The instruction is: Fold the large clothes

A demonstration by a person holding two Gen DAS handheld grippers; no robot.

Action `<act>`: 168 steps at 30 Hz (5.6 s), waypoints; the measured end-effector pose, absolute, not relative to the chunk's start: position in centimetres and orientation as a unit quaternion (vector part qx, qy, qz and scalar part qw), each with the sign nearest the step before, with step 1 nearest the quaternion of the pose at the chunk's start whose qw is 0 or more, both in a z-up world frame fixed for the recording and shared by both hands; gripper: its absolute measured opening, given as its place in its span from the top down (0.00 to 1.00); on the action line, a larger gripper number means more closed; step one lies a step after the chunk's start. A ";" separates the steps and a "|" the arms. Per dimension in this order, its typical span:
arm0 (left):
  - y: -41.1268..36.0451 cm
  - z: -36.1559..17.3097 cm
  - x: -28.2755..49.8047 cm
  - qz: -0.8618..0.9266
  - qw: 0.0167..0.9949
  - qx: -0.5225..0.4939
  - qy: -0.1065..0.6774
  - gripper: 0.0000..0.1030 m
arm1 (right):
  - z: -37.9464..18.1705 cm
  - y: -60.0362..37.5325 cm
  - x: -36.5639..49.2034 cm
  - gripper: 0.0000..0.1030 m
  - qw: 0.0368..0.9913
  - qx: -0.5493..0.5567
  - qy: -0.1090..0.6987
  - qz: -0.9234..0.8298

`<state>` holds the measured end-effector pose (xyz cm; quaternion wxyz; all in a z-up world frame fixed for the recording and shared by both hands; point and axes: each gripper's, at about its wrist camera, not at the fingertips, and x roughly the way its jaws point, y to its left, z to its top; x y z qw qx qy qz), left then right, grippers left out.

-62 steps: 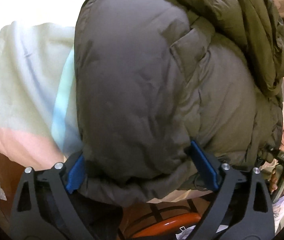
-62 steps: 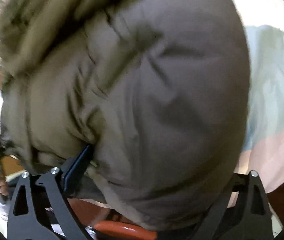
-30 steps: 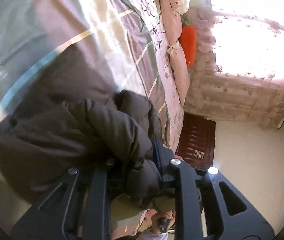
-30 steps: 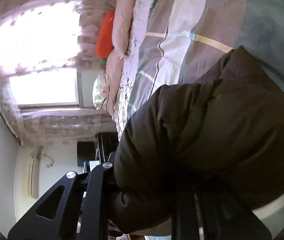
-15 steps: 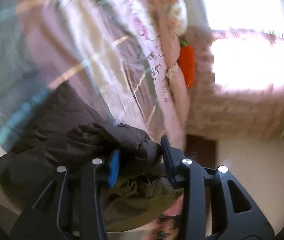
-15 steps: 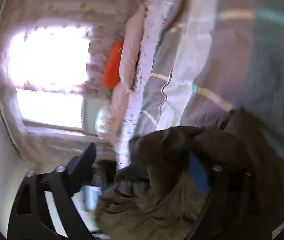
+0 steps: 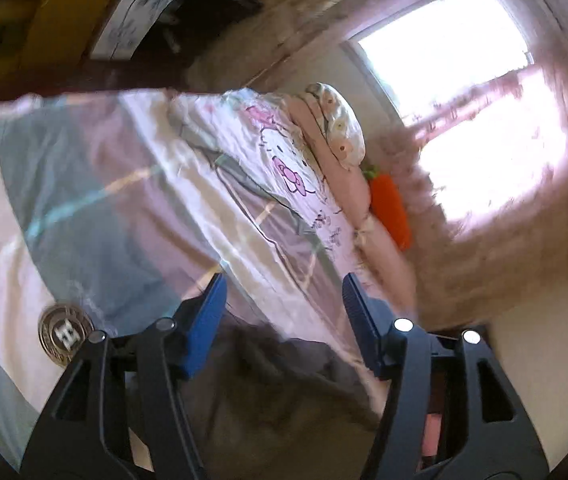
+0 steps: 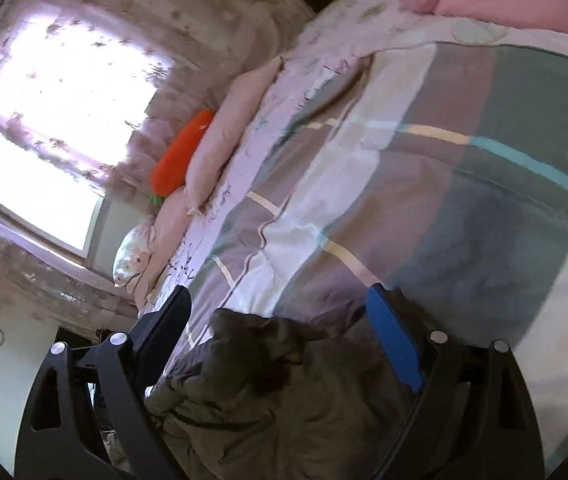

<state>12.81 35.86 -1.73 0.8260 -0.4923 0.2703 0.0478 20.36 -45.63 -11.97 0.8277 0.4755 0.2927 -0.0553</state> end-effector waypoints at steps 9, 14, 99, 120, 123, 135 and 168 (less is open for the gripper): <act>13.7 -2.9 16.9 -0.132 0.850 -0.201 0.469 0.41 | -4.6 -25.7 16.9 0.13 0.909 0.125 0.382 0.109; 8.7 -9.6 19.7 -0.109 0.823 -0.145 0.538 0.38 | -8.6 -19.8 17.8 0.13 0.905 0.009 0.412 0.105; 9.6 -9.6 16.8 0.020 0.850 -0.056 0.524 0.05 | -12.2 -23.5 18.1 0.09 0.889 0.093 0.446 0.032; 14.6 -12.0 22.0 0.116 0.843 -0.071 0.520 0.02 | -13.3 -30.7 22.0 0.09 0.862 0.147 0.477 -0.084; 17.0 -12.5 22.0 0.122 0.840 -0.093 0.520 0.02 | -13.3 -35.9 20.2 0.09 0.845 0.206 0.473 -0.143; 13.8 -8.0 20.2 0.070 0.857 -0.145 0.489 0.02 | -11.8 -43.3 13.9 0.09 0.802 0.350 0.476 -0.087; 7.6 -9.7 22.4 0.059 0.856 -0.082 0.507 0.02 | -12.2 -27.1 19.5 0.04 0.839 0.153 0.522 -0.021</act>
